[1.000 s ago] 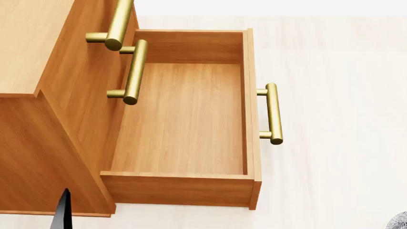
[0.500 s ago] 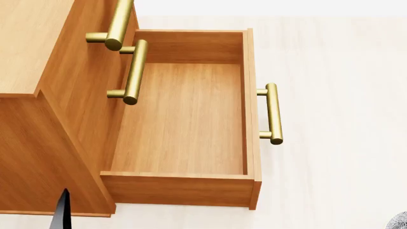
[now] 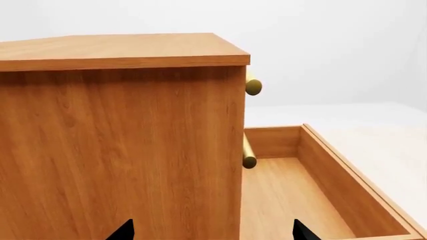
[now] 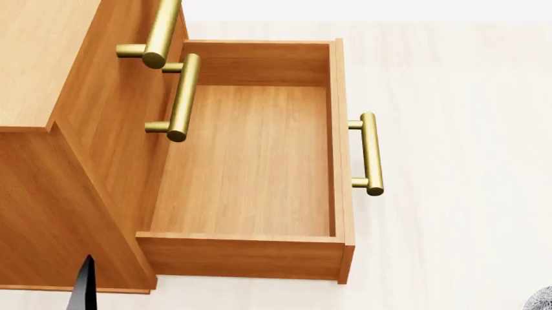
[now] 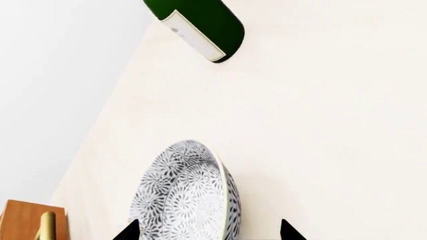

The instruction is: Put the bowl in the bottom drawer of the cabinet and close it.

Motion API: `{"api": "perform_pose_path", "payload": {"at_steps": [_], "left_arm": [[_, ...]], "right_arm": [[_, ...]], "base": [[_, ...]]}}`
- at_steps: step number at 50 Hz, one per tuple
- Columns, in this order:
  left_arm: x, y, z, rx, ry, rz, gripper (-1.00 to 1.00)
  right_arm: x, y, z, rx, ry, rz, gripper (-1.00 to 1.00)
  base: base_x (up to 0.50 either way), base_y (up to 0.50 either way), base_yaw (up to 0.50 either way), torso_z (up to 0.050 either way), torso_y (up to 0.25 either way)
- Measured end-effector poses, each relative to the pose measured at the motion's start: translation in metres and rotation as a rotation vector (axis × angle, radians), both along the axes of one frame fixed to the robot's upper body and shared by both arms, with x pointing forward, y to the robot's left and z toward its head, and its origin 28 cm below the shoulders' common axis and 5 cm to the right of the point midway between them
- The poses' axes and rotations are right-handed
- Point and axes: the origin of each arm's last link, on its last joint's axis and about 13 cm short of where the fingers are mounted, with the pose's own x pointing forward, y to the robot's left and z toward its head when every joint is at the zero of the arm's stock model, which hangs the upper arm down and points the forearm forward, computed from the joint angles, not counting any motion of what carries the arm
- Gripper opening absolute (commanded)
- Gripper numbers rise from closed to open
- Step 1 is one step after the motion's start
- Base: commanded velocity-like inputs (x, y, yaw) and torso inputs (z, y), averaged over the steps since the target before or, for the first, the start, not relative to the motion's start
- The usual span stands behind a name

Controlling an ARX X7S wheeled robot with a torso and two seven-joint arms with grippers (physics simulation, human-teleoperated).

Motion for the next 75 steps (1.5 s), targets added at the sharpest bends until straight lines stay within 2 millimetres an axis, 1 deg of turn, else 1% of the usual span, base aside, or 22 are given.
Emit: {"api": "perform_pose_path", "payload": {"at_steps": [32,33,62,69,75], "left_arm": [[0.0,0.0,0.0,-0.003,-0.001,-0.003,1.0],[0.0,0.0,0.0,-0.003,-0.001,-0.003,1.0],[0.0,0.0,0.001,-0.005,-0.002,-0.003,1.0],[0.0,0.0,0.001,-0.005,-0.002,-0.003,1.0],[-0.001,0.001,0.001,-0.005,-0.001,-0.001,1.0]], "right_arm": [[0.039,0.017,-0.011,0.084,0.005,0.011,1.0],[0.039,0.018,-0.011,0.085,0.006,0.011,-1.0],[0.046,0.021,-0.01,0.089,0.036,-0.012,-1.0],[0.051,0.024,-0.003,0.076,0.029,-0.003,-1.0],[0.06,0.029,0.01,0.052,0.018,0.018,-1.0]], "base": [[0.0,0.0,0.0,0.0,0.0],[0.0,0.0,0.0,0.0,0.0],[0.0,0.0,0.0,0.0,0.0],[0.0,0.0,0.0,0.0,0.0],[0.0,0.0,0.0,0.0,0.0]]}}
